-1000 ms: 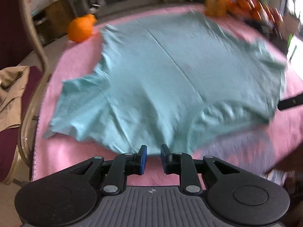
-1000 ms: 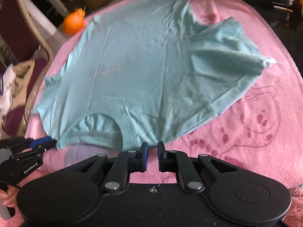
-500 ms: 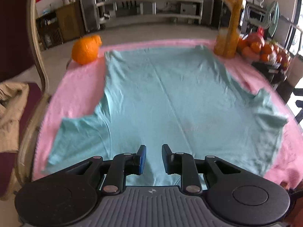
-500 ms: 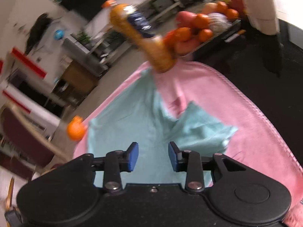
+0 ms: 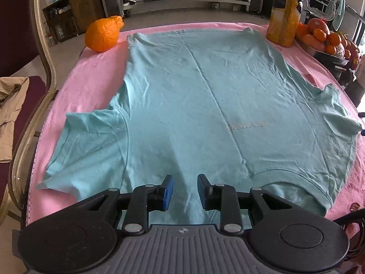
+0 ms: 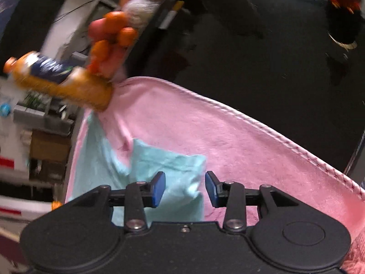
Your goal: Fold clothes
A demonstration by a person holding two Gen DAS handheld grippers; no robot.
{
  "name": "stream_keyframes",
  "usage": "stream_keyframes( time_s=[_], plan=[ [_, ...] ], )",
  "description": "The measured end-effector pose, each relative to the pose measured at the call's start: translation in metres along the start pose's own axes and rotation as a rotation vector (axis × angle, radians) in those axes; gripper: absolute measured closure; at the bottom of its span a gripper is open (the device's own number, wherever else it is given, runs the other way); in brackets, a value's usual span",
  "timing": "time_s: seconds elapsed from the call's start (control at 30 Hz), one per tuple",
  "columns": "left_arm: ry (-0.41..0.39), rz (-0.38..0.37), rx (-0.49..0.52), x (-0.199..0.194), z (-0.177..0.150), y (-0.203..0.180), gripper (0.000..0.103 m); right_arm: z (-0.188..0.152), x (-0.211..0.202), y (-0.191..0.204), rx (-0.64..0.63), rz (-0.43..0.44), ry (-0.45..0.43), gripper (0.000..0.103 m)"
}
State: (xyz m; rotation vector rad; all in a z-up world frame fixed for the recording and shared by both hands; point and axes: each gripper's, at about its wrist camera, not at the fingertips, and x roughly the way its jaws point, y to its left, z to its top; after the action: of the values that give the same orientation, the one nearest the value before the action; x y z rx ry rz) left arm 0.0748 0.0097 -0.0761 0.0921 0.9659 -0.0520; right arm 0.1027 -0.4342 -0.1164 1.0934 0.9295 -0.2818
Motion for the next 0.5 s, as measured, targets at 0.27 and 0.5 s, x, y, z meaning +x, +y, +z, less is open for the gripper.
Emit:
stream_keyframes(
  time_s=[0.27,0.5],
  plan=[
    [-0.001,0.002,-0.010,-0.001,-0.001,0.005,0.074,-0.001,0.015,0.004,-0.011,-0.054,-0.039,0.094],
    [-0.017,0.021,-0.004,-0.003,-0.002,0.007,0.074,-0.025,-0.014,0.041,-0.284,-0.022,-0.200,0.100]
  ],
)
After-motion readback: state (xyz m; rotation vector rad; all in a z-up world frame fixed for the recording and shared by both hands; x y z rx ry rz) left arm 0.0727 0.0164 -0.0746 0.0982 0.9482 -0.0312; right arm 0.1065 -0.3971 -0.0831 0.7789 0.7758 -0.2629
